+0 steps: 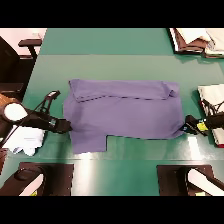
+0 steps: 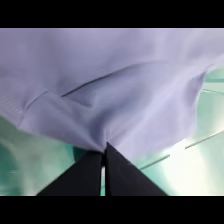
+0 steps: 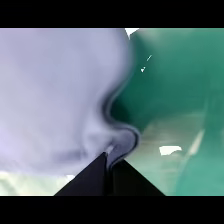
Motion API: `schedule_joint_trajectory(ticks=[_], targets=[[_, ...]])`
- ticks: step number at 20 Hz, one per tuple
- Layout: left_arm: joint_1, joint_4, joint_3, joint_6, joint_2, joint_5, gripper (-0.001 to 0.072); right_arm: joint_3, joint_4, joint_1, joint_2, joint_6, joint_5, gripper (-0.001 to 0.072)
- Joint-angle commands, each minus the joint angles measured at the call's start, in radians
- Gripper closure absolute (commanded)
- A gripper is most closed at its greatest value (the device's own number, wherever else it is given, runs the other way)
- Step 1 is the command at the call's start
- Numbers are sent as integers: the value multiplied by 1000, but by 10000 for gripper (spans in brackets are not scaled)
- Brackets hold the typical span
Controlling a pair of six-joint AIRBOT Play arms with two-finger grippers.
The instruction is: Fold the shirts.
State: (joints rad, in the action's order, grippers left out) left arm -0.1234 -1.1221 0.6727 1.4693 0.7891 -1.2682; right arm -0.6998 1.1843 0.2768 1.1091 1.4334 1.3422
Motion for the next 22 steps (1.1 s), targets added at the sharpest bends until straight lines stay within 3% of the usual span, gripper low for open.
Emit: schedule_joint_trajectory(ticks=[1, 4, 8, 14, 20, 21, 22], targets=[[0, -128, 35, 57, -135, -184, 687, -61, 129, -84, -124, 35, 156, 694], [0, -98, 37, 129, -252, -354, 687, -101, 233, -121, -279, 93, 284, 695], [0, -96, 78, 132, -223, -254, 687, -224, 224, -146, -298, 119, 284, 696], [0, -140, 216, 17, 154, 89, 684, -494, 220, -290, 82, 118, 97, 694], [0, -208, 375, 15, 478, 206, 682, -787, 45, -298, 450, 86, 61, 693], [0, -210, 384, 15, 494, 214, 558, -821, 25, -298, 485, 67, 60, 684], [0, -209, 391, 15, 497, 214, 241, -857, 2, -298, 518, 43, 68, 560]])
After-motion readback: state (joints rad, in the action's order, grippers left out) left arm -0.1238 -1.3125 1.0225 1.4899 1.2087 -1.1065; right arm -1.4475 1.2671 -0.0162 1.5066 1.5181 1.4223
